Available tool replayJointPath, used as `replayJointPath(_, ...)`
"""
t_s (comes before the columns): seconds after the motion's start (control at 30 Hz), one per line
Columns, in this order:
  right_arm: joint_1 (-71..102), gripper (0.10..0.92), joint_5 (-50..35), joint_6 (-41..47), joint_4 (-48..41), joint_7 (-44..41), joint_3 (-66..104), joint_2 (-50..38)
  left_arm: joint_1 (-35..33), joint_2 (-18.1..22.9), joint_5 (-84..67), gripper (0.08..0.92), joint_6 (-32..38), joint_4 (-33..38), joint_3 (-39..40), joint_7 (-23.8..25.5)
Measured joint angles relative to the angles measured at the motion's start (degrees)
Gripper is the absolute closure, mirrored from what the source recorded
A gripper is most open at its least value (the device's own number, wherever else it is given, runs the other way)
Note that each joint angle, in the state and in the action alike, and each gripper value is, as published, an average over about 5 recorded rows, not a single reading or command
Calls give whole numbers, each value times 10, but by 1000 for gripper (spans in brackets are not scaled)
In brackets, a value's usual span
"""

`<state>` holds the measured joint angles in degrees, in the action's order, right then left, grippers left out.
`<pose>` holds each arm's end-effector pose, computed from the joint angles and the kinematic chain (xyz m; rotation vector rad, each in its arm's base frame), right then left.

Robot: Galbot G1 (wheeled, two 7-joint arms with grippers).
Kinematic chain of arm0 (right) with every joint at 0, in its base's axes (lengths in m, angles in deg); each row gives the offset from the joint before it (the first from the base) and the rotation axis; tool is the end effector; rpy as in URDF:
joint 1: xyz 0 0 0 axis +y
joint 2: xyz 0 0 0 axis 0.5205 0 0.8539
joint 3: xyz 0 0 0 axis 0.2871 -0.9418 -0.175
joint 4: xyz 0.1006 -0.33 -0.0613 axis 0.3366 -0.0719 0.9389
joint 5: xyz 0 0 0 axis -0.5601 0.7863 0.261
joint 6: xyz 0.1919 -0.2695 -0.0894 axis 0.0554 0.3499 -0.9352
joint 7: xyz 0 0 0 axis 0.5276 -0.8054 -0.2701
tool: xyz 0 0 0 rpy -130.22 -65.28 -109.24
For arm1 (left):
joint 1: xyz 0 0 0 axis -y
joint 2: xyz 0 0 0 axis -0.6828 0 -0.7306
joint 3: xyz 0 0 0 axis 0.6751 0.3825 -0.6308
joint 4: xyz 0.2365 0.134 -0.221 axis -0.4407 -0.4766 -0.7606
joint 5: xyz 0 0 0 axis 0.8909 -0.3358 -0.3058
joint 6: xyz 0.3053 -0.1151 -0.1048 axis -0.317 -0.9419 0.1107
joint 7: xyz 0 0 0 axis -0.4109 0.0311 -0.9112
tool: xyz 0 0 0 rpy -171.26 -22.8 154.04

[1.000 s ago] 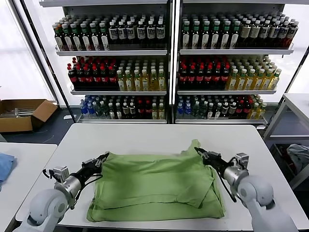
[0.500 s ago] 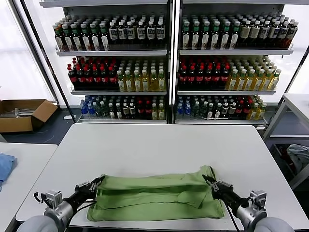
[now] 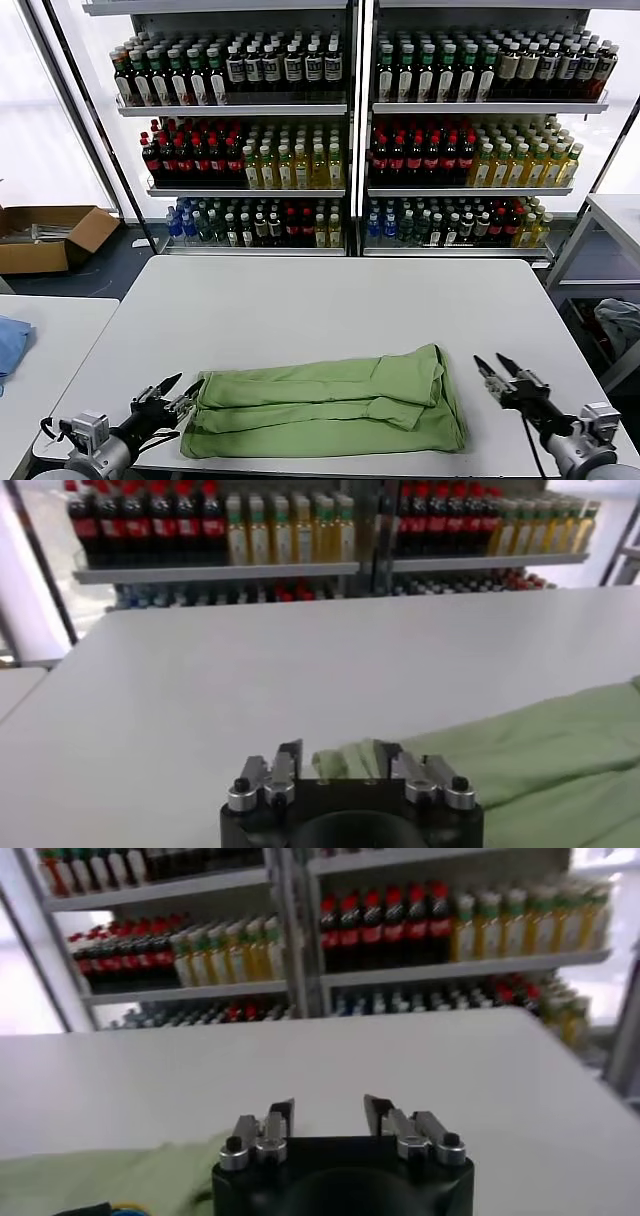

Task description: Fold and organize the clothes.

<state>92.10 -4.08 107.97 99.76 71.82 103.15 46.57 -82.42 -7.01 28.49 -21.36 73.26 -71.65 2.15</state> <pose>0.1613 -0.1940 -0.2490 0.0881 -2.8437 -0.0573 0.1640 0.1402 -0.2610 -0.2709 -2.6197 0.0048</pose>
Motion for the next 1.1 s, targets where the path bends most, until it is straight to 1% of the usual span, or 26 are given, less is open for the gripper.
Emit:
replayJointPath(0.1,5,267,5,-23,-10,-1,14,3,-12,19,-5,318,19,3,8,-37)
replayJointPath(0.17,6,227,8,-34,-14,-1,19,5,-17,32,-6,260,30,6,16,-61)
replayJointPath(0.27,7,206,12,-46,-18,0,25,9,-21,50,-7,198,43,12,33,-93)
replayJointPath(0.37,9,203,13,-55,-19,0,28,12,-22,69,-4,180,53,14,51,-118)
replayJointPath(0.6,18,203,6,-64,-20,-2,37,13,-16,105,15,181,67,2,85,-158)
replayJointPath(0.73,20,203,-3,-66,-20,-2,40,12,-17,122,25,245,71,-8,98,-171)
replayJointPath(1.1,13,203,-33,-59,-19,-1,43,6,-19,149,53,562,86,-28,127,-188)
